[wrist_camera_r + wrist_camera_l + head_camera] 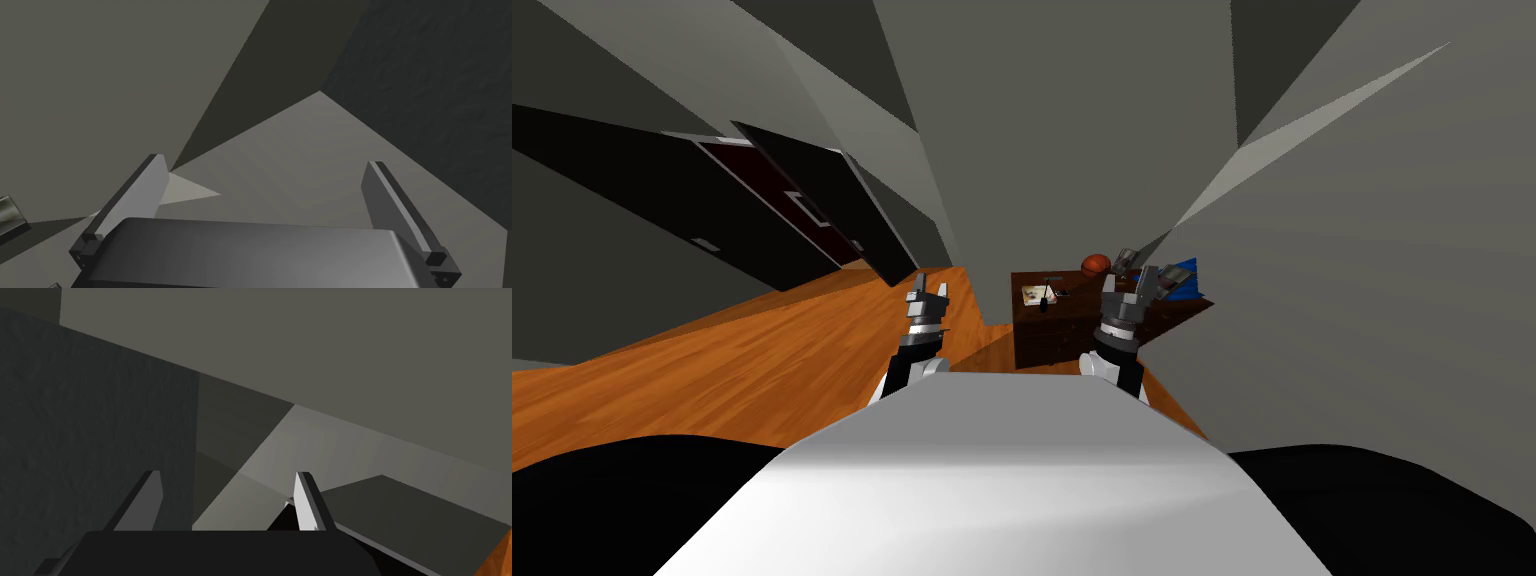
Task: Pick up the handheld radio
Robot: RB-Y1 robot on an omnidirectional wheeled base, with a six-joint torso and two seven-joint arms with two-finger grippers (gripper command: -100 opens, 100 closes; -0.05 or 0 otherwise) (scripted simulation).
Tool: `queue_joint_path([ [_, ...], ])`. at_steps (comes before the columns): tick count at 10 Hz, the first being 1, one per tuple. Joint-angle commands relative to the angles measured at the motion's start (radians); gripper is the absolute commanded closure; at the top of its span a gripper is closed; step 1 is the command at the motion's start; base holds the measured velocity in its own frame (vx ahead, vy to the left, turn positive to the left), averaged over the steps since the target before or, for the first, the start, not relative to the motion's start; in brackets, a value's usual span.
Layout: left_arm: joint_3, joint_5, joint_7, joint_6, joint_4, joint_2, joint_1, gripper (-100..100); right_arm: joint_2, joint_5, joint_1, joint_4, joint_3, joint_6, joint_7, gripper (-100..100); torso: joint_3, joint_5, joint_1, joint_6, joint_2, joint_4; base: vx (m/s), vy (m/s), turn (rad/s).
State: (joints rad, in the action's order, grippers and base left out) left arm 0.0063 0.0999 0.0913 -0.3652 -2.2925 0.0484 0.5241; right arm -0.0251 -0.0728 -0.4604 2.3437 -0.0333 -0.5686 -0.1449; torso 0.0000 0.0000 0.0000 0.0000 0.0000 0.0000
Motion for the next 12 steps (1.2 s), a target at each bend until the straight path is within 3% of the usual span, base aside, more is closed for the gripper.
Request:
queue_joint_path([
  [1,0.000,0.000,0.000,0.000,0.000,0.000,0.000,0,0.039,0.014,-0.014,-0.022,0.005,0.005,-0.012,-100,0.000,0.000,0.000,0.000,0.000,0.000,-0.005,0.020,0.053],
  [12,0.000,0.000,0.000,0.000,0.000,0.000,0.000,0,0.290,0.146,-0.163,-0.251,0.071,0.062,-0.132,-100,0.000,0.001,0.004,0.000,0.000,0.000,0.000,0.066,0.057],
])
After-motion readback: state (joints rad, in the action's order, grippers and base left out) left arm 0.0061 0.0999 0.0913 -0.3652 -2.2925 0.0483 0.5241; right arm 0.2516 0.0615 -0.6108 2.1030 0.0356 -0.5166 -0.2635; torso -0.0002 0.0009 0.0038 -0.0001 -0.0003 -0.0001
